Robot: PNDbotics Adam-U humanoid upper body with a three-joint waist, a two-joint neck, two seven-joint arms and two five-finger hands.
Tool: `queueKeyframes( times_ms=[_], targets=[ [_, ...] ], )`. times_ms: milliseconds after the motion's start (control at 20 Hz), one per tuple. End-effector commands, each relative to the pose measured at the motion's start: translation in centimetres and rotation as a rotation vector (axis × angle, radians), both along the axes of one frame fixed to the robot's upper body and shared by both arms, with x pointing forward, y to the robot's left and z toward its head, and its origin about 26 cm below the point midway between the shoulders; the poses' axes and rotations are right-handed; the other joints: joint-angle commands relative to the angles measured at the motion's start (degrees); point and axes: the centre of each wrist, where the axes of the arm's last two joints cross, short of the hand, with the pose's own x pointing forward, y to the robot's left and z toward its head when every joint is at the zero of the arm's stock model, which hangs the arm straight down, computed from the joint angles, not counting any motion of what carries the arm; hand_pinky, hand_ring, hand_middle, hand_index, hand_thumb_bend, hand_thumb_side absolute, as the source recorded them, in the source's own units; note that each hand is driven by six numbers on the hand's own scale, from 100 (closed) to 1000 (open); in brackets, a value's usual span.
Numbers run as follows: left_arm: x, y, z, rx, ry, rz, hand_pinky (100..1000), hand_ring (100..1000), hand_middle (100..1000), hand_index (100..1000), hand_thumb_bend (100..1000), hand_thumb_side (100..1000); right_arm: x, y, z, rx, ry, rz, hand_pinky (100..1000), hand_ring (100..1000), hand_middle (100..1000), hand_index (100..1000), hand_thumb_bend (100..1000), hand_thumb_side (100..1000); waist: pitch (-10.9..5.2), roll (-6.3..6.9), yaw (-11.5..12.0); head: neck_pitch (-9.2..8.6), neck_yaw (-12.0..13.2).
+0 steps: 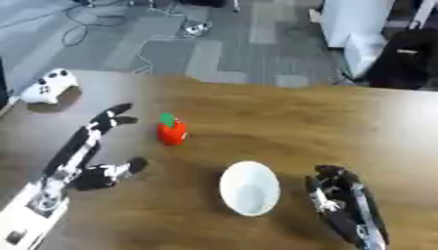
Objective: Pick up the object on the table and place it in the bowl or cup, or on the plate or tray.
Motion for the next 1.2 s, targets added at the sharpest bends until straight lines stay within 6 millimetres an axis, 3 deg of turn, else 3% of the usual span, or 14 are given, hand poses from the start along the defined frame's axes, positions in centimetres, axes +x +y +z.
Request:
queueKeyframes(
  times_ms=[50, 300, 450, 550, 850, 1200],
  targets=[
    [1.2, 1.8, 1.9, 0.184, 0.001, 0.040, 1000, 1000, 905, 864, 671, 722, 0.4, 0.5, 1.0, -0.001, -0.032, 0.026, 164, 434, 522, 703, 452, 449, -0.43, 0.10, -0.32, 0.60, 0.94],
    [2.7, 4.0, 2.3, 0.309, 0.023, 0.092, 999, 929, 881, 874, 700, 706, 0.6, 0.7, 1.2, -0.007, -0.037, 0.046, 163, 431, 519, 702, 452, 446, 0.10, 0.14, -0.97, 1.57, 1.15],
    [3.6, 5.2, 2.4, 0.341, 0.027, 0.112, 1000, 999, 874, 866, 672, 730, 0.8, 0.9, 1.4, -0.011, -0.043, 0.063, 163, 429, 518, 702, 453, 445, 0.58, 0.21, -1.35, 1.86, 1.45],
    [4.2, 6.1, 2.4, 0.340, 0.031, 0.122, 1000, 1000, 876, 858, 636, 762, 0.9, 1.1, 1.5, -0.013, -0.048, 0.073, 162, 428, 517, 701, 454, 445, 0.93, 0.17, -1.66, 1.95, 1.73],
    [5.6, 8.4, 2.0, 0.256, 0.045, 0.163, 1000, 1000, 896, 835, 647, 767, 1.2, 1.5, 1.9, -0.017, -0.059, 0.099, 162, 427, 517, 701, 455, 445, 1.67, -0.03, -2.69, 3.20, 2.51],
    [6.1, 9.3, 3.8, 0.225, 0.017, 0.159, 1000, 1000, 878, 819, 660, 762, 1.5, 1.9, 2.2, -0.026, -0.071, 0.123, 162, 425, 516, 701, 456, 446, 2.13, 0.21, -3.88, 4.56, 0.21]
  ],
)
